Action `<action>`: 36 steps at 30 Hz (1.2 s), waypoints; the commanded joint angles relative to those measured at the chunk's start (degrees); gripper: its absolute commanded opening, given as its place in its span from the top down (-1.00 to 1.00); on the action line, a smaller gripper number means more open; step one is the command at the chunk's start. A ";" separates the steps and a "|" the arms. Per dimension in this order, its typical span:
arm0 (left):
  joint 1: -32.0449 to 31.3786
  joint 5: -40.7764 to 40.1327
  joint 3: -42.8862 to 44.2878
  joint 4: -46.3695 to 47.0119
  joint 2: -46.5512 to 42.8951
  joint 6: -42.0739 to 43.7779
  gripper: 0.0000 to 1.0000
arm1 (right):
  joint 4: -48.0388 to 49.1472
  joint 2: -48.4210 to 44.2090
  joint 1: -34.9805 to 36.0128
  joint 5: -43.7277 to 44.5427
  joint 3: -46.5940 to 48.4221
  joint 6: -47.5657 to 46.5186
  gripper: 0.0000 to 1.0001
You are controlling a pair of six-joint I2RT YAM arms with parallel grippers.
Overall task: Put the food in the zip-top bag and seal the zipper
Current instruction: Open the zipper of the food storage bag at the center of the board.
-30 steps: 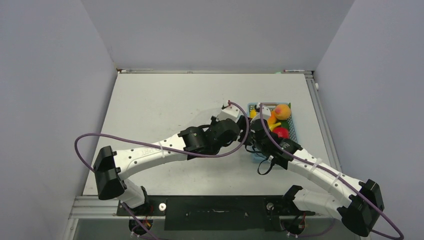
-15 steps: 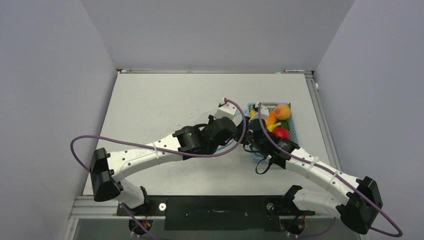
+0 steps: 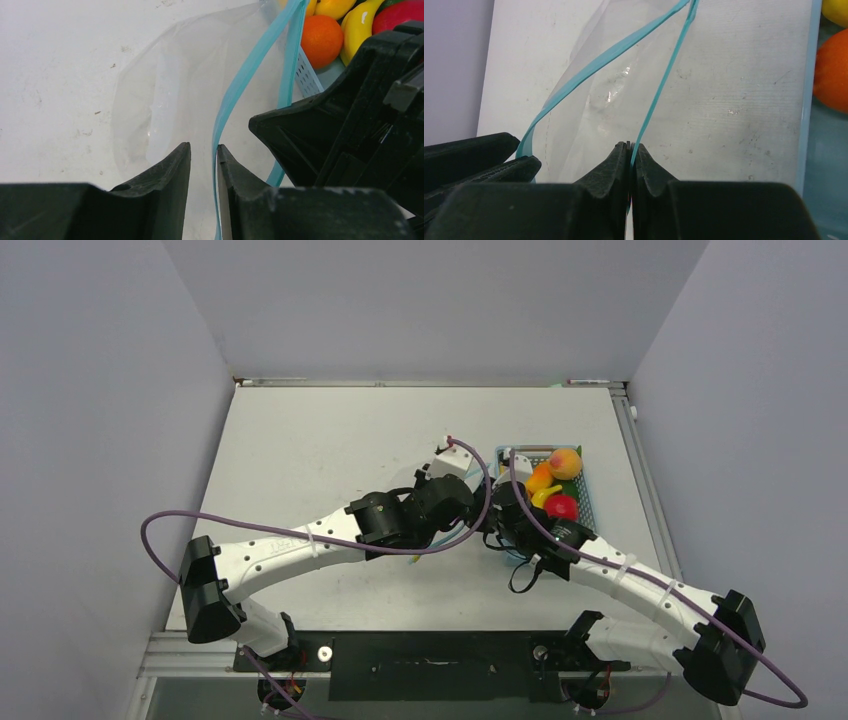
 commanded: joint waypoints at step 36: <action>-0.41 -8.73 8.33 -8.84 3.11 1.91 1.00 | -2.48 -3.84 3.71 8.32 2.16 -1.77 0.89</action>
